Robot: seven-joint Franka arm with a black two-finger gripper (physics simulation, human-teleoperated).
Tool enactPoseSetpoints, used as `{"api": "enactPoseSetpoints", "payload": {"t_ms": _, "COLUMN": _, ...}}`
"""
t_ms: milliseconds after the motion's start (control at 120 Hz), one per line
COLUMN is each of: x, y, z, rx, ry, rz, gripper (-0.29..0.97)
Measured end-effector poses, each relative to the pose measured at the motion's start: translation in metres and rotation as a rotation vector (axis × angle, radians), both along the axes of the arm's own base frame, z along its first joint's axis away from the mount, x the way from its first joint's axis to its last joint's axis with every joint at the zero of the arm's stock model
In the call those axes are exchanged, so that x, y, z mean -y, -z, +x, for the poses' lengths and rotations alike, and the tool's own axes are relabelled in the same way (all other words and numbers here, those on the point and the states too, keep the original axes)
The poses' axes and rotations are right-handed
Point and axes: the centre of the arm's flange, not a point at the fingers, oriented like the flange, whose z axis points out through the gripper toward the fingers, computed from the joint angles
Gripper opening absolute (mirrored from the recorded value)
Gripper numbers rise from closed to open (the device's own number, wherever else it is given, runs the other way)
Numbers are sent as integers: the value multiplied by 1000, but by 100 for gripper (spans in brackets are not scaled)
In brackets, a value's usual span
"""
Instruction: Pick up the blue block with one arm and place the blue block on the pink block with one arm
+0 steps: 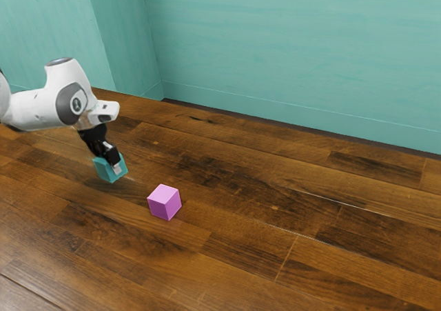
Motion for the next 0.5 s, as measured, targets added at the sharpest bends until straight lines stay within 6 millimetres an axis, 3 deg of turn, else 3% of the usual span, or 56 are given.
{"api": "enactPoseSetpoints", "payload": {"t_ms": 108, "x": 33, "y": -8, "z": 5, "rx": -19, "ry": -15, "rz": -22, "gripper": 38}}
{"api": "enactPoseSetpoints", "payload": {"t_ms": 300, "x": 69, "y": -2, "z": 4, "rx": -78, "ry": -92, "rz": -42, "gripper": 37}}
{"api": "enactPoseSetpoints", "payload": {"t_ms": 500, "x": 90, "y": -2, "z": 7, "rx": -108, "ry": -181, "rz": -34, "gripper": 37}}
